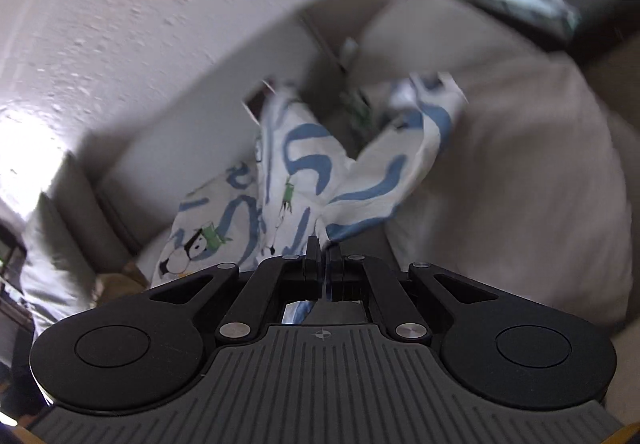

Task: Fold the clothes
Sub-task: 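Lower the shirt onto the sofa and open both grippers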

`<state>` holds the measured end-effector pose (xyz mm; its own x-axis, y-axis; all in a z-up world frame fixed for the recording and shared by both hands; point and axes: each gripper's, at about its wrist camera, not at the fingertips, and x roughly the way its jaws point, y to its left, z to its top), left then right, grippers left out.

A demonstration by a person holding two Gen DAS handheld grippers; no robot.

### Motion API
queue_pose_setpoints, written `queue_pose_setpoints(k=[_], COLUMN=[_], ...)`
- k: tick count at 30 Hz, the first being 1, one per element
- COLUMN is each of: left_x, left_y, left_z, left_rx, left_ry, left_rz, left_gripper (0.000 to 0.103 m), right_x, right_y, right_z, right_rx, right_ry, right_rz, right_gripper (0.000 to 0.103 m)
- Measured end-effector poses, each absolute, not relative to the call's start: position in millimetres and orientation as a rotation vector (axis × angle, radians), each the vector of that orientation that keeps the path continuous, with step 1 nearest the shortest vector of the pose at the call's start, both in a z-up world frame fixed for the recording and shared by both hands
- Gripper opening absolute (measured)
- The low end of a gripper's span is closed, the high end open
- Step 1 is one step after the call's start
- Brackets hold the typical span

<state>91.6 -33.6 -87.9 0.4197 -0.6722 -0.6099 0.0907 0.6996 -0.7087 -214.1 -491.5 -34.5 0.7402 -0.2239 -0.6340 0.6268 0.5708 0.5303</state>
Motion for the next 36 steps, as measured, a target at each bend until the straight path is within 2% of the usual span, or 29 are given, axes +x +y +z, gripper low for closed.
queue_pose_setpoints(k=[3,6,18,21,23,26,28,29,33,35,36], left_x=[90,85,44,40,39,33,25,22,22,25,27], left_y=[-31,-28,-38,-42,-41,-30,-25,-26,-51,-75,-91], left_z=[-107,-113,-112,-111,-106,-89,-73,-65,-39,-31,-32], left_rx=[-0.625,-0.603,-0.349,-0.283,-0.255,-0.271,-0.245,-0.224,-0.245,-0.27,-0.264], left_ry=[1.048,1.033,1.055,1.067,1.076,1.067,1.031,1.003,0.941,0.921,0.911], left_rz=[-0.493,-0.476,-0.389,-0.371,-0.358,-0.362,-0.34,-0.343,-0.467,-0.553,-0.581], left_gripper=[0.001,0.001,0.001,0.01,0.022,0.034,0.039,0.039,0.04,0.049,0.051], right_x=[-219,-225,-218,-211,-208,-211,-218,-221,-215,-194,-180], right_y=[-491,-487,-470,-470,-469,-469,-471,-471,-474,-473,-472], right_z=[-77,-93,-90,-93,-94,-85,-70,-60,-14,6,14], right_rx=[0.862,0.873,0.745,0.712,0.69,0.685,0.694,0.691,0.651,0.605,0.579], right_ry=[0.599,0.645,0.774,0.811,0.846,0.874,0.881,0.866,0.747,0.698,0.678], right_rz=[-0.58,-0.605,-0.656,-0.67,-0.671,-0.659,-0.673,-0.671,-0.592,-0.542,-0.513], right_gripper=[0.001,0.001,0.001,0.002,0.006,0.022,0.046,0.049,0.049,0.052,0.057])
